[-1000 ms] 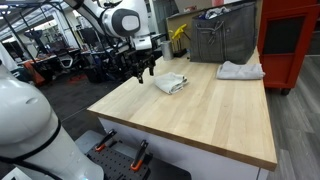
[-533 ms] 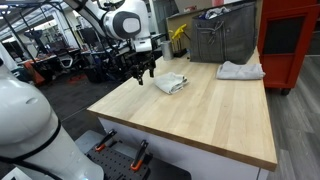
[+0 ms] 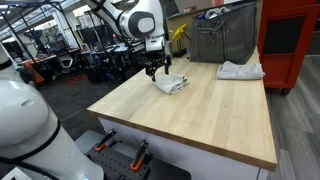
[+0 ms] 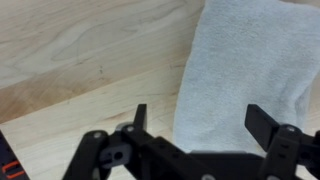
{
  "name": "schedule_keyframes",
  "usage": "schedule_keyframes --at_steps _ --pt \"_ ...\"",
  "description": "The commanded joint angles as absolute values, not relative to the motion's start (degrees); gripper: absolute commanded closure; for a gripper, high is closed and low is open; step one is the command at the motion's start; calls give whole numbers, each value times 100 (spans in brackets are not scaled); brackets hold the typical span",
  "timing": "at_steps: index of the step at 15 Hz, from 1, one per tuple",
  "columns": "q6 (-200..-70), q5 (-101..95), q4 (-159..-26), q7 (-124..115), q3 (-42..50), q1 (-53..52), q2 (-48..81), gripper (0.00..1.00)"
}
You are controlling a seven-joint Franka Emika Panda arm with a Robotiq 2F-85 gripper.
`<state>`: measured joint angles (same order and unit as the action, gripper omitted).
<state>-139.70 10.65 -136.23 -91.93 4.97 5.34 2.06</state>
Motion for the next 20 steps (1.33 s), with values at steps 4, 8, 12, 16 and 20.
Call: schedule_keyframes --at_steps 4,8,12,16,20 --pt "-14126 1319 -13021 -9535 698 561 1107 0" --pt "-14248 1401 -12797 -9554 802 548 1430 0" --pt "-14306 1373 -12647 -9595 850 517 1628 0" --pt "-14281 1432 -12528 -9558 801 480 1821 0" --pt "-14328 1344 -12507 -9559 824 422 1867 25"
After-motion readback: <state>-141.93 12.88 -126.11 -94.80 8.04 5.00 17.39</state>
